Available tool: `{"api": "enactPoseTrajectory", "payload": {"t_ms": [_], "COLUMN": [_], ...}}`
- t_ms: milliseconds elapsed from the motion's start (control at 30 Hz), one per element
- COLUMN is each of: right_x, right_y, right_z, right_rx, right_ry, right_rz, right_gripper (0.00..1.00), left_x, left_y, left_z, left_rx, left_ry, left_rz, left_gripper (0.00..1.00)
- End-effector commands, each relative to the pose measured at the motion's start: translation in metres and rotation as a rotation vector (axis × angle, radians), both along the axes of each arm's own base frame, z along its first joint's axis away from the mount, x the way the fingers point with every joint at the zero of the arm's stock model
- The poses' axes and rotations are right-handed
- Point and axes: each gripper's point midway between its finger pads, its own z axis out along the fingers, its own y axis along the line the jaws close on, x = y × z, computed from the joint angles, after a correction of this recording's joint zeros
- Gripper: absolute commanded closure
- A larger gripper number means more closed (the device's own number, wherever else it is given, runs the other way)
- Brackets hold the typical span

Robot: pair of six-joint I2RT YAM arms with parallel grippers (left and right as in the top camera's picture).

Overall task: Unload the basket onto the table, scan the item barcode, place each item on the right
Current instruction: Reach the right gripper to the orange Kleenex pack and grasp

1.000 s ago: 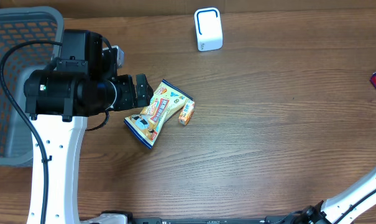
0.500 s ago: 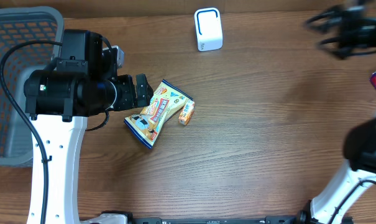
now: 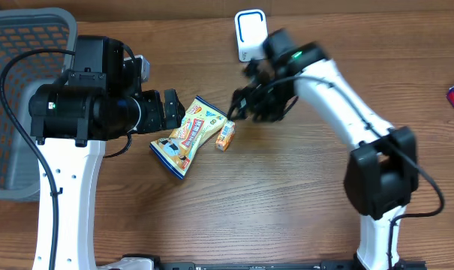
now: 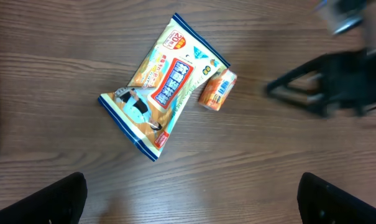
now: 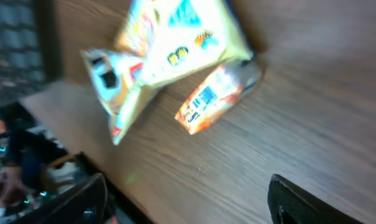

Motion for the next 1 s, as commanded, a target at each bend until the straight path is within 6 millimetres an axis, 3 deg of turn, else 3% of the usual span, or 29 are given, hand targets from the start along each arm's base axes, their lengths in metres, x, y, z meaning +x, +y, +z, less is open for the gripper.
{"api": "enactPoseTrajectory", "payload": {"t_ms": [0, 233, 433, 600, 767, 900, 967], "right_x": [-0.009, -0.015, -0.007, -0.007, 0.0, 0.002, 0.002], "right_y": [0.006, 0.027, 0.015, 0.011, -0.045, -0.097, -0.114], "right_z": [-0.031, -0.06, -0.078, -0.092, -0.091, -0.077, -0.07], "right_rx": [-0.186, -0.334, -0.455, -0.463, -0.69, -0.868, -0.907], "right_ry": [0.036, -0.037, -0.132, -0.143, -0.228, -0.235, -0.206], "right_rz": [-0.158, -0.335, -0.512, -0.524, -0.577, -0.613, -0.623], "right_gripper": [0.16, 0.13, 0.2, 0.27, 0.28, 0.28, 0.27], "left_x": [0.0, 0.0, 0.0, 0.0, 0.0, 0.0, 0.0], "left_y": [0.001, 0.001, 0.001, 0.001, 0.001, 0.001, 0.001], "left_z": [0.001, 0.001, 0.001, 0.001, 0.001, 0.001, 0.001], "left_rx": [0.012, 0.012, 0.012, 0.012, 0.012, 0.012, 0.012], "left_ry": [-0.008, -0.008, -0.008, -0.008, -0.008, -0.008, -0.008], "left_rz": [-0.005, -0.005, -0.005, -0.005, -0.005, -0.005, -0.005], "left_gripper": [0.0, 0.0, 0.0, 0.0, 0.0, 0.0, 0.0]}}
